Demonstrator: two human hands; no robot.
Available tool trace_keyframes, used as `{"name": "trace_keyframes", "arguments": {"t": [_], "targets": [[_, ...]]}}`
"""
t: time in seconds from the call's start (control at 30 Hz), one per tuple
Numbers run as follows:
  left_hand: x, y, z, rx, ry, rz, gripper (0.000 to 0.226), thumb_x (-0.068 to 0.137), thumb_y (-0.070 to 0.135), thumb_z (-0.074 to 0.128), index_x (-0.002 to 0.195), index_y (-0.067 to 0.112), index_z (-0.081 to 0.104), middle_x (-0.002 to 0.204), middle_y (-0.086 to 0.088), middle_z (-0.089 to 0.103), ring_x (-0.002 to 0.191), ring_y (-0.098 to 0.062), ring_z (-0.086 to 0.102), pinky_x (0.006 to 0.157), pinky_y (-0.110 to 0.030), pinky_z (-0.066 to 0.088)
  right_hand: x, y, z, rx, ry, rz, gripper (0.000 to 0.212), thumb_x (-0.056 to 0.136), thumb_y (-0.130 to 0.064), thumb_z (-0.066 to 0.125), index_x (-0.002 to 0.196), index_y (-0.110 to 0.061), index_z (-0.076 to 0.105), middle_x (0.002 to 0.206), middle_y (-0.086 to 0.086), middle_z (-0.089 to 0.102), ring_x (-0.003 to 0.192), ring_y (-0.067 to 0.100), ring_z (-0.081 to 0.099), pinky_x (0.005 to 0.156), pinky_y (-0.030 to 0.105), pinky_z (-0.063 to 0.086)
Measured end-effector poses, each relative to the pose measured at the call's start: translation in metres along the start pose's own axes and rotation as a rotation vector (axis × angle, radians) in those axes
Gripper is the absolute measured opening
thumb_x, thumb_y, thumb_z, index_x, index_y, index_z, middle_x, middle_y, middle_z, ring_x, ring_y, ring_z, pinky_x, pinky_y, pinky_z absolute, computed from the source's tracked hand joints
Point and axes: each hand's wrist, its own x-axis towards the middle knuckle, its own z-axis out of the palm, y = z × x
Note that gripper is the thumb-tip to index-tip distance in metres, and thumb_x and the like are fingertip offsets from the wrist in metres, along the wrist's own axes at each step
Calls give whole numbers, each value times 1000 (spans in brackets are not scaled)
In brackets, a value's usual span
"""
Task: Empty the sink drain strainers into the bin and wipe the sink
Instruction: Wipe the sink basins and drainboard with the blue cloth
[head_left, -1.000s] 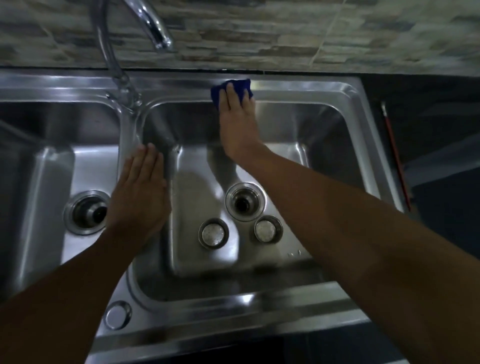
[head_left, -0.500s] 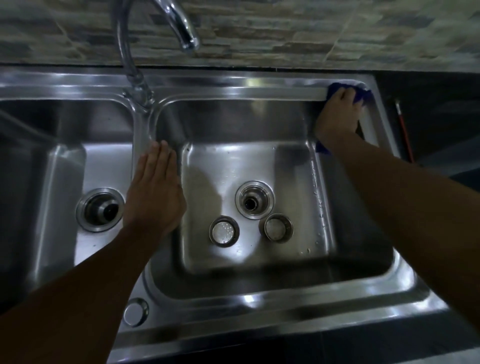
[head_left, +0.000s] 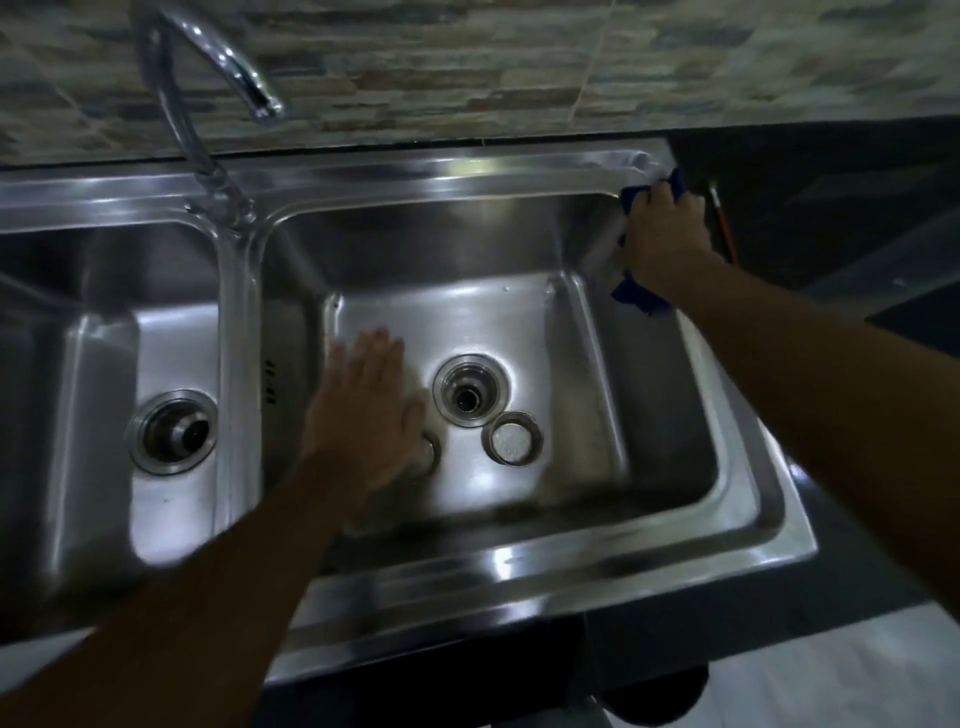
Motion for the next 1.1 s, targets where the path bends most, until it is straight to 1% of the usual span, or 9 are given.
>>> {"name": "trace_keyframes", "arguments": {"t": [0.13, 0.27, 0.37, 0.43, 0.5, 0.63, 0.87, 0.97, 1.1], "targets": [[-48, 70, 21, -165, -88, 71, 74, 96, 51, 10, 156, 10, 27, 165, -11, 21, 153, -28, 16, 125, -44, 8, -45, 9, 6, -38, -60, -17, 52, 93, -23, 60, 139, -2, 47, 140, 22, 45, 130, 47, 43, 113, 56, 34], [-92, 97, 33, -221, -170, 36, 77, 96, 54, 0, 156, 17, 30, 164, -4, 27, 154, -19, 15, 126, -34, 4, -124, 13, 32, 43, -80, -14, 52, 97, -13, 47, 145, 4, 37, 144, 25, 39, 137, 53, 32, 117, 60, 24], [-110, 100, 30, -241, -172, 9, 66, 102, 52, 14, 152, 19, 39, 159, -4, 36, 151, -19, 24, 124, -32, 8, -181, 19, 60, -42, -81, -155, 70, 92, -25, 58, 149, 5, 30, 151, 29, 30, 142, 49, 25, 117, 63, 17], [-121, 104, 27, -202, -172, 28, 67, 100, 51, 17, 145, 15, 51, 151, -7, 49, 146, -23, 38, 122, -37, 20, -196, 25, 75, -94, -70, -227, 79, 91, -34, 59, 151, 5, 25, 156, 29, 23, 146, 47, 16, 117, 64, 12], [-125, 107, 25, -174, -167, 28, 67, 99, 50, 19, 138, 13, 59, 144, -8, 57, 140, -24, 46, 119, -40, 29, -193, 23, 85, -23, -33, -212, 73, 94, -28, 50, 153, 4, 21, 159, 29, 17, 147, 49, 10, 117, 64, 12], [-123, 107, 26, -182, -178, 5, 63, 98, 48, 23, 135, 14, 62, 140, -6, 60, 138, -22, 49, 119, -38, 30, -141, 7, 87, 136, 117, -118, 70, 92, -21, 31, 154, 6, 11, 160, 32, 8, 146, 55, 5, 119, 62, 17], [-120, 106, 31, -238, -103, 34, 54, 98, 41, 33, 123, 10, 70, 126, -8, 69, 126, -23, 60, 111, -37, 40, 13, -9, 43, 144, 101, -76, 73, 99, -20, 41, 155, 4, 3, 164, 25, 4, 151, 47, 3, 123, 56, 11], [-119, 107, 28, -241, -68, 48, 51, 98, 38, 34, 119, 10, 72, 123, -8, 71, 124, -23, 62, 109, -39, 43, 19, -7, 39, 172, 71, -61, 75, 97, -19, 42, 155, 4, 1, 164, 23, 3, 151, 44, 1, 124, 54, 9], [-121, 108, 25, -249, -35, 49, 52, 98, 36, 31, 119, 10, 71, 123, -9, 71, 125, -25, 61, 110, -39, 41, -31, 2, 47, 132, 71, -75, 76, 99, -24, 47, 155, 5, 5, 162, 26, 11, 149, 50, 7, 123, 57, 11]]}}
